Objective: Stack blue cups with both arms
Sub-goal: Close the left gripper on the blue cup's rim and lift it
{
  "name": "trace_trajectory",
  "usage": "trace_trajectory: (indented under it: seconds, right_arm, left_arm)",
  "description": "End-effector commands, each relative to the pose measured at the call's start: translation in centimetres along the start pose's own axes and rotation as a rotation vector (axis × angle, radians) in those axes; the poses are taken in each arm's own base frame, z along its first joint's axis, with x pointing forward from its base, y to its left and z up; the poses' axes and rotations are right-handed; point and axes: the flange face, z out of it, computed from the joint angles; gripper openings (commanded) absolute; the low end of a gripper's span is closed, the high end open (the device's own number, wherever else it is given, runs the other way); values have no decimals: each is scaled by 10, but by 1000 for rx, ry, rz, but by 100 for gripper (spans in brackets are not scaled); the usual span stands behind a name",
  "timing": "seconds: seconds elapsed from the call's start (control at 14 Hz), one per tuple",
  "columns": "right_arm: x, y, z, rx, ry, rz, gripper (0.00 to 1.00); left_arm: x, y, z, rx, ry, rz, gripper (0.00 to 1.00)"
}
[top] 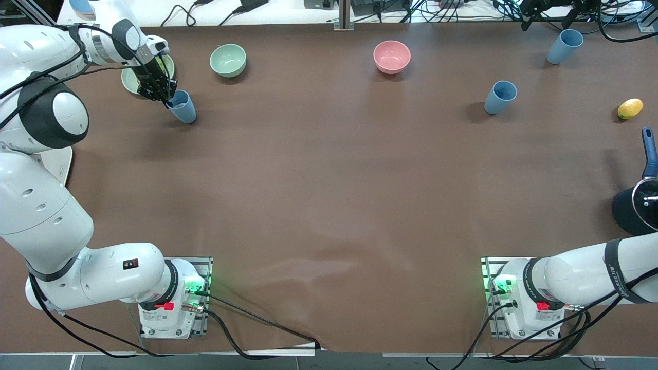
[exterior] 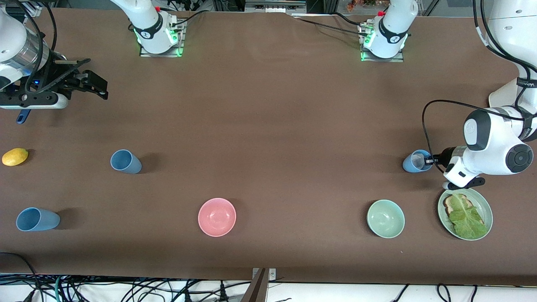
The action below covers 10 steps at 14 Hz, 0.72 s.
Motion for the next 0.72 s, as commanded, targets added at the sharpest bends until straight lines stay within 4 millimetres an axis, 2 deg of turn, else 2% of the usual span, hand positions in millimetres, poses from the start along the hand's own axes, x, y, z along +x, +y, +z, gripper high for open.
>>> trace_trajectory:
  seconds: [0.0,0.14,0.29,0.5,0.65]
  right_arm:
    - [-1,-1,-9,16,0,5,100]
    - [0,0,-7,15,-3,5,100]
    - [0,0,-7,15,-3,5,100]
    - [0,0,-6,15,-4,7,100]
    - [0,0,-6,15,-4,5,100]
  left_arm:
    - [-12,14,-28,-13,-7,-3,0]
    - [-27,56,-45,-6,-19,-12,0]
    - [-46,110,-60,-14,-22,-19,0]
    - [-82,205,-85,-36,-4,-10,0]
    - [-107,264,-84,-43,-5,-19,0]
